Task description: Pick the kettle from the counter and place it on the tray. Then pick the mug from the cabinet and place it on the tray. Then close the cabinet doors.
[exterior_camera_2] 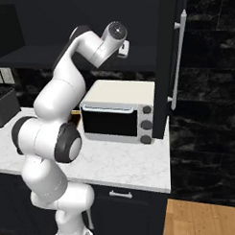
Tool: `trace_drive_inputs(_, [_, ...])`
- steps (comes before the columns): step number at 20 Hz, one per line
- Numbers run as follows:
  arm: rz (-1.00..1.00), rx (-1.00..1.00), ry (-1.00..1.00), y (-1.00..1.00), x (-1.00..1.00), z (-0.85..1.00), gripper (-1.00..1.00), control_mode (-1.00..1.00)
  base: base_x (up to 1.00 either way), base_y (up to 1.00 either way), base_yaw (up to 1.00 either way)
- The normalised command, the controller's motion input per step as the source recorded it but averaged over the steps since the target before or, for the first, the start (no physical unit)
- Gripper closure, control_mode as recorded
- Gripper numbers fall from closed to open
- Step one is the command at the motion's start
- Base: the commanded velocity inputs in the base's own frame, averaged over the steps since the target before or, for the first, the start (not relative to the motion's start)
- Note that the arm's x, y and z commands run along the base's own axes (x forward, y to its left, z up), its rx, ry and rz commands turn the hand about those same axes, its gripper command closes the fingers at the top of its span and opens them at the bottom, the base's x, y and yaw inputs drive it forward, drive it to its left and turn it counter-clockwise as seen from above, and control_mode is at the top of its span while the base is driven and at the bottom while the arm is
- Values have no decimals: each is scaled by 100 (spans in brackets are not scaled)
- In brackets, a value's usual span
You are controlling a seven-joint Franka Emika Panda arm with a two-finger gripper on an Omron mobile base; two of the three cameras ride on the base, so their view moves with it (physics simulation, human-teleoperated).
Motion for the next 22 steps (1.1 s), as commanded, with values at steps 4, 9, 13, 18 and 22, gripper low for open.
trace_drive_inputs(4, [0,0,0,0,7,0,100,-100,0,0,0])
trace_drive_inputs(9, [0,0,0,0,0,0,100,-100,0,0,0])
trace_drive_inputs(13, [0,0,-5,4,0,0,100,-100,0,0,0])
trace_drive_inputs(18, [0,0,-13,24,-1,-2,100,-100,0,0,0])
trace_drive_inputs(22, [0,0,-15,29,-11,-5,100,-100,0,0,0])
